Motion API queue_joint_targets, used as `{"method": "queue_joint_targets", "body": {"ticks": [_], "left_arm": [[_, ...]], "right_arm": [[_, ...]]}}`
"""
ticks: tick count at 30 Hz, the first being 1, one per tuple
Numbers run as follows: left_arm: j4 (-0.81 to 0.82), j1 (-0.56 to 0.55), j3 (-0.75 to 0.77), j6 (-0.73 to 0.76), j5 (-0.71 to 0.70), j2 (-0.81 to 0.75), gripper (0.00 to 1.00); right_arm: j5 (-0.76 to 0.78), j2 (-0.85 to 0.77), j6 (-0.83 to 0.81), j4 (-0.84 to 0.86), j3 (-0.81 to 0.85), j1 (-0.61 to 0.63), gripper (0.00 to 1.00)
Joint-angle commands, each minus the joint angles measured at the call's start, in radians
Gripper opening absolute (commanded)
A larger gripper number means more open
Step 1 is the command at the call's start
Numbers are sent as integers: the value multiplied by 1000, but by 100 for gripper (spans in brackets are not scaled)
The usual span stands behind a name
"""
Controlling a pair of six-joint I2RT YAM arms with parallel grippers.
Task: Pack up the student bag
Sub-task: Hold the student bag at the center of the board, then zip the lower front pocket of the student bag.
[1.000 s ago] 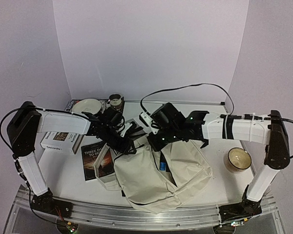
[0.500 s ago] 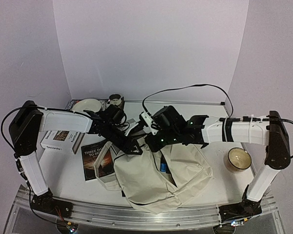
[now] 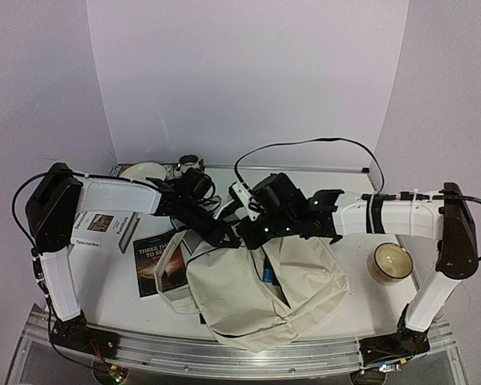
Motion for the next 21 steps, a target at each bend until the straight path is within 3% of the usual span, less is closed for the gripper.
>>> {"method": "queue_joint_targets", "body": {"ticks": [1,5,21], "left_arm": [[25,-6,41,8,39,11,11],[29,-7,37,7,53,12,0],[55,34,71,-172,33,-77,0]], "right_arm": [[-24,-90,15,47,-13,6,0],[-20,-111,18,47,-30,6,0],[-67,-230,62,-5,-184,6,0]]}}
